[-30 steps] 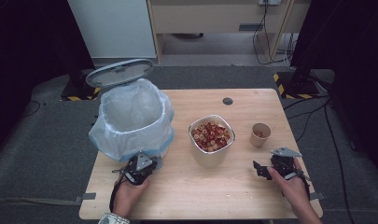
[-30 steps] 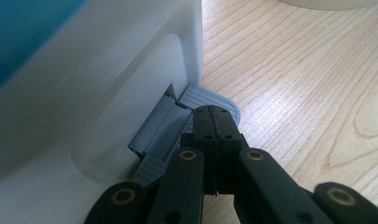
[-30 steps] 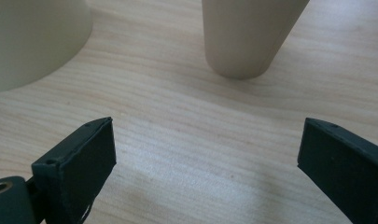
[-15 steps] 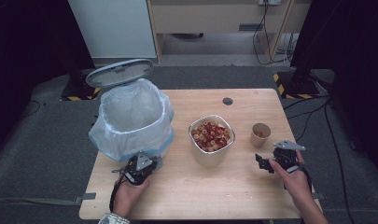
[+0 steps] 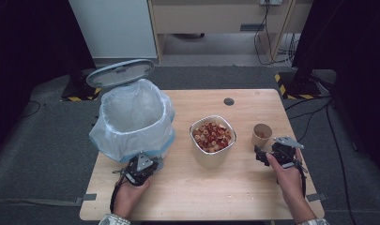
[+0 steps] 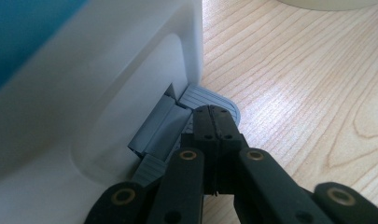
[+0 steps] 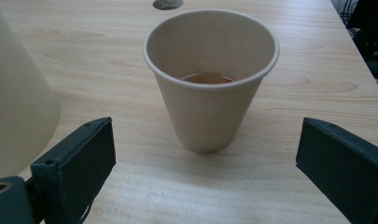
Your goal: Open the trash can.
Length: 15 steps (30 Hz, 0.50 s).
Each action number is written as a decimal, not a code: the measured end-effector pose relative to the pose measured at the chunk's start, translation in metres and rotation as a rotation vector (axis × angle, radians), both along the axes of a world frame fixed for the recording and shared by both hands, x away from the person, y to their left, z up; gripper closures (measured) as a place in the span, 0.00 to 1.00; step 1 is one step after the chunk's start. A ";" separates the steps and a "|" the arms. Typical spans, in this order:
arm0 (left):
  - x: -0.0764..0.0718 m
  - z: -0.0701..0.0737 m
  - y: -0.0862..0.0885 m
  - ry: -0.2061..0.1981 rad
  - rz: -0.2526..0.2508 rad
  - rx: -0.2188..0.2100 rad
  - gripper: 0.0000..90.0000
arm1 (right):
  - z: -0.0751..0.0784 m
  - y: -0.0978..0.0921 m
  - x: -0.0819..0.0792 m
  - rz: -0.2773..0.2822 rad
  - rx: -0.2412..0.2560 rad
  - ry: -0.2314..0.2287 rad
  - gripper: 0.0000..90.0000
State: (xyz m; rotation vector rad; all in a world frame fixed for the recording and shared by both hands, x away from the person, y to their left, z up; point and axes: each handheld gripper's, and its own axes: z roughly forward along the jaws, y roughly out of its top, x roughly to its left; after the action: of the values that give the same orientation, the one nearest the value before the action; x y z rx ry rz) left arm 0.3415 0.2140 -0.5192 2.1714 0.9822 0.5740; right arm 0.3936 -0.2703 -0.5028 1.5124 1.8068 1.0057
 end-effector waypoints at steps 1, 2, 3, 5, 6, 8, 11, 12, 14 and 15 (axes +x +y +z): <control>0.000 0.000 0.000 0.000 0.000 0.000 0.99 | 0.000 0.000 0.000 0.000 0.000 0.000 0.06; 0.000 0.000 0.000 0.000 0.000 0.000 0.99 | 0.000 0.002 0.001 -0.007 0.005 -0.003 0.06; 0.000 0.000 0.000 0.000 0.000 0.001 0.99 | -0.001 0.003 0.003 -0.012 0.007 -0.007 0.06; 0.000 0.000 0.000 0.000 0.000 -0.001 0.99 | -0.002 0.008 0.009 -0.025 0.011 -0.012 0.06; 0.000 0.000 0.000 0.000 0.000 -0.001 0.99 | -0.003 0.010 0.011 -0.028 0.016 -0.016 0.06; 0.000 0.000 0.000 -0.001 -0.001 0.000 0.99 | -0.003 0.011 0.013 -0.031 0.018 -0.016 0.06; 0.000 0.000 0.000 -0.001 -0.001 -0.002 0.99 | -0.007 0.015 0.021 -0.060 0.017 -0.013 0.05; 0.000 0.000 0.000 -0.001 -0.001 -0.002 0.99 | -0.007 0.015 0.021 -0.060 0.017 -0.013 0.05; 0.000 0.000 0.000 -0.001 -0.001 -0.001 0.99 | -0.008 0.016 0.024 -0.079 0.024 -0.018 0.05; 0.000 0.000 0.000 -0.001 -0.001 -0.001 0.99 | -0.009 0.017 0.027 -0.082 0.029 -0.024 0.06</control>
State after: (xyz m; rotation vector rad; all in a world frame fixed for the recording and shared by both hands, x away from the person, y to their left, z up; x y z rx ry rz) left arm 0.3415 0.2141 -0.5193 2.1706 0.9810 0.5737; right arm 0.4210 -0.2533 -0.5113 1.5716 1.7064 1.0099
